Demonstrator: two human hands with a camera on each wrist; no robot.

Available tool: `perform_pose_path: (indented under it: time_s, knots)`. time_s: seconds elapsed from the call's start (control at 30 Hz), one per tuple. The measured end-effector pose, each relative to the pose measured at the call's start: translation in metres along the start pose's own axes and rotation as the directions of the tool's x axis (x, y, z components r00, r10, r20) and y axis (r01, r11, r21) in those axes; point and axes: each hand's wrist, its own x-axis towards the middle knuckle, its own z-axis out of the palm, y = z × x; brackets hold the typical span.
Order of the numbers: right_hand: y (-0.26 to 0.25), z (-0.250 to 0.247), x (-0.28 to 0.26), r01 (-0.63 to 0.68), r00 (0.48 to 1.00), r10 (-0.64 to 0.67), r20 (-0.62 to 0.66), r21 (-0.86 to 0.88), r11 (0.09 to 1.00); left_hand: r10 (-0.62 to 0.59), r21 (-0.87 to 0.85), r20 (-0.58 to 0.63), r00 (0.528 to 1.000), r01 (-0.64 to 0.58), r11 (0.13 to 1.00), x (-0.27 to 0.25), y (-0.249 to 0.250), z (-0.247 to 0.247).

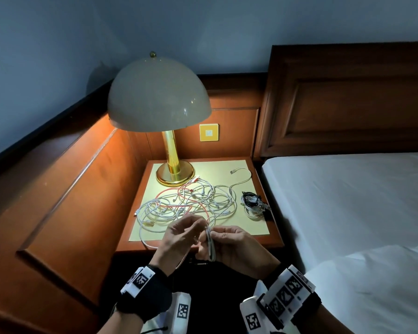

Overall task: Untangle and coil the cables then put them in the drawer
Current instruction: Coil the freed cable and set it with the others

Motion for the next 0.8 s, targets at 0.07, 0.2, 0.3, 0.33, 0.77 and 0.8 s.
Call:
perform_pose_path:
  time_s: [0.07, 0.2, 0.3, 0.33, 0.77, 0.8]
  knots:
    - [0.001, 0.006, 0.0, 0.05, 0.999, -0.05, 0.021, 0.027, 0.998, -0.038, -0.052, -0.059, 0.998, 0.035, 0.998, 0.001, -0.01, 0.001]
    - [-0.01, 0.02, 0.006, 0.226, 0.973, -0.226, -0.039, -0.014, 0.974, -0.02, 0.027, -0.093, 0.995, 0.023, 0.999, -0.008, -0.03, 0.011]
    - [-0.021, 0.022, 0.014, 0.394, 0.874, -0.46, -0.158, -0.326, 0.859, -0.034, 0.216, -0.038, 0.999, 0.042, 0.975, -0.023, -0.04, 0.019]
    - [-0.023, 0.019, 0.017, 0.416, 0.826, -0.542, -0.153, -0.484, 0.77, -0.026, 0.27, -0.033, 0.999, 0.034, 0.962, -0.026, -0.041, 0.021]
    - [0.002, -0.032, 0.008, -0.017, 0.947, -0.292, -0.134, -0.928, 0.372, 0.415, 0.828, 0.17, 0.894, -0.358, 0.433, -0.017, -0.014, 0.002]
    - [0.002, -0.032, 0.006, -0.04, 0.954, -0.252, -0.163, -0.901, 0.431, 0.412, 0.823, 0.175, 0.894, -0.363, 0.437, -0.015, -0.013, 0.001]
